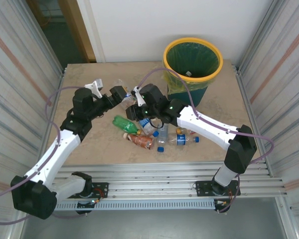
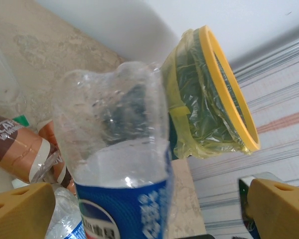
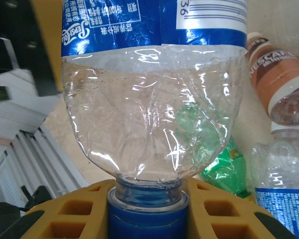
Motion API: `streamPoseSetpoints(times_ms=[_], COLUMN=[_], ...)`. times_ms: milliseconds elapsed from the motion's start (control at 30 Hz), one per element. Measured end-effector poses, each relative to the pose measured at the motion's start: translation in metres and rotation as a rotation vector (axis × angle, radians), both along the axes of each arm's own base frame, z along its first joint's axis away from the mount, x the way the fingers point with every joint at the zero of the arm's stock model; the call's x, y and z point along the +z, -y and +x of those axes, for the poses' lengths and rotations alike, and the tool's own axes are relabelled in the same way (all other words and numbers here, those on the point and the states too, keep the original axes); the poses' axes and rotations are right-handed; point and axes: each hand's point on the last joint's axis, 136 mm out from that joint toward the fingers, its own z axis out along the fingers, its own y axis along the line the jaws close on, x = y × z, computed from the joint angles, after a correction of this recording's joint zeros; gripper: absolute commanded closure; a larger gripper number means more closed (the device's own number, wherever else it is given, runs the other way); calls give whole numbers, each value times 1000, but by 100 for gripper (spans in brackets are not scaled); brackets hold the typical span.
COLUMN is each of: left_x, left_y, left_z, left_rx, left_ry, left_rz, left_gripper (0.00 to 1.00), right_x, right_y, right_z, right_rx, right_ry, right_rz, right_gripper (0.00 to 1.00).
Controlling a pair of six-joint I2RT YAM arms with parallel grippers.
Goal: Put the plastic bottles in the bin
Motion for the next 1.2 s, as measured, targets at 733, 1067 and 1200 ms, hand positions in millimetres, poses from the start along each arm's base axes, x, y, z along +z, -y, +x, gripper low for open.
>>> streamPoseSetpoints(times_ms=[733,1067,1200], left_x=[51,41,40], left_y=[-119,-125,-125], left_z=[-79,-76,-75], left_rx=[506,541,542], left_ry=[360,336,331], left_rz=[81,103,106], left_gripper=[1,1,1], right_x=[103,147,160], right_y=[92,162,184], right_z=[37,62,67], right_rx=[-201,-357,-400], right_ry=[255,279,287], right_rz=[-66,-40,-56], right_gripper=[98,96,96])
